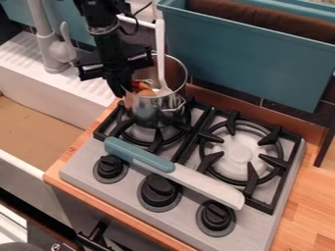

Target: Move the silver pot from the left side to the right side of the burner

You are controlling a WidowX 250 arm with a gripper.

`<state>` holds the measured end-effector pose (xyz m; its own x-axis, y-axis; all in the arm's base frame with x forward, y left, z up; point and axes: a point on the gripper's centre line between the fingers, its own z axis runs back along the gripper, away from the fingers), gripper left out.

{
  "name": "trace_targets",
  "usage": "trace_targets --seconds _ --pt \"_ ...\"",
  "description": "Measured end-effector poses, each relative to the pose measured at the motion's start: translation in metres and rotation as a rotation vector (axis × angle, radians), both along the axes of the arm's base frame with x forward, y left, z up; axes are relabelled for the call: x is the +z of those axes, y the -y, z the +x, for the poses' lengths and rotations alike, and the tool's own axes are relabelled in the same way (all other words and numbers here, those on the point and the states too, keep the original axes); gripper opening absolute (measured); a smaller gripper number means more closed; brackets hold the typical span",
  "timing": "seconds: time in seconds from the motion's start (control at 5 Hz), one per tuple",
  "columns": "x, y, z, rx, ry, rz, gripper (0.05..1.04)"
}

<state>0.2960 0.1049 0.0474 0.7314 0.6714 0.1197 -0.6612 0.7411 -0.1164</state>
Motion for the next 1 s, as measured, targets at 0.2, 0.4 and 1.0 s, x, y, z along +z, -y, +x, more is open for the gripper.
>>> trace_targets --seconds 0.2,0.4,1.0 --pt "-0.0008 -0.0015 0.0002 -0.008 0.005 0.013 0.070" --pt "-0.0017 -0.0009 -0.0033 -0.034 -0.017 0.016 0.211" --pt "-0.0014 0.0050 -0.0043 -0.022 -0.037 0.013 0.995"
